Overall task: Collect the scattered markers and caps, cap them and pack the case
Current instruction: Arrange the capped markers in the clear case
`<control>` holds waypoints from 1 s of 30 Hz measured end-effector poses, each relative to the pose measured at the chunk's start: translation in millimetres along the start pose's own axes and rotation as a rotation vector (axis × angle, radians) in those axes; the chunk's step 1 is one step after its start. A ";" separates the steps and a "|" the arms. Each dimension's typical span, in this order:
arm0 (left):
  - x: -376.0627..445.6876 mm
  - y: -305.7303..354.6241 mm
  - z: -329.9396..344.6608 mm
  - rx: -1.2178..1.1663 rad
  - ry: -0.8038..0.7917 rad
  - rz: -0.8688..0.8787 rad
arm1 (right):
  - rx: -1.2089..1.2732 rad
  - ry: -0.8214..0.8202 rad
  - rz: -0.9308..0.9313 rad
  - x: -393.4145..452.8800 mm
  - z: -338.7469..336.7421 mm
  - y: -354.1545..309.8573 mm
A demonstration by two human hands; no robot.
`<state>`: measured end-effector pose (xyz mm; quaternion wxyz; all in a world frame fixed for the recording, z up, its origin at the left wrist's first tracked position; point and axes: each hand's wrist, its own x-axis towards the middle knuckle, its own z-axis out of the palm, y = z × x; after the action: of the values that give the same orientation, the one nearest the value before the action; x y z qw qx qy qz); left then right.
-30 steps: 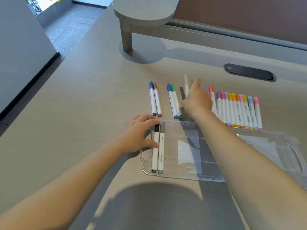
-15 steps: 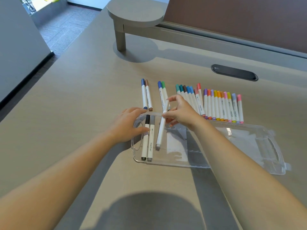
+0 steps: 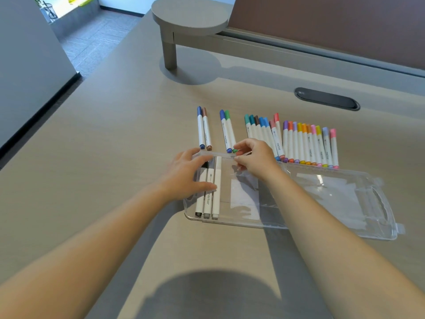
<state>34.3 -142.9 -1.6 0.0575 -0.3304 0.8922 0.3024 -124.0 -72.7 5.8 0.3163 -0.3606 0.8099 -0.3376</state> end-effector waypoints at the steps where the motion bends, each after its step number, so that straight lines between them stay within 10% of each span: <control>1: 2.0 1.6 1.7 0.029 -0.024 -0.001 | -0.079 0.045 -0.022 0.3 -4.0 2.4; 8: 7.4 4.0 8.6 0.170 -0.120 -0.005 | -0.450 0.041 -0.001 0.8 -15.2 20.7; 21: 14.6 6.1 0.1 0.435 -0.092 0.074 | -0.399 0.145 0.001 12.4 -26.3 15.9; 30: 37.2 0.8 -2.0 0.134 0.108 0.068 | -0.565 0.179 0.092 49.6 -27.8 8.5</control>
<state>5.1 -164.2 -10.9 0.0207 -0.3113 0.9229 0.2256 -175.0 -99.0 1.7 0.1455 -0.3659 0.9120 -0.1145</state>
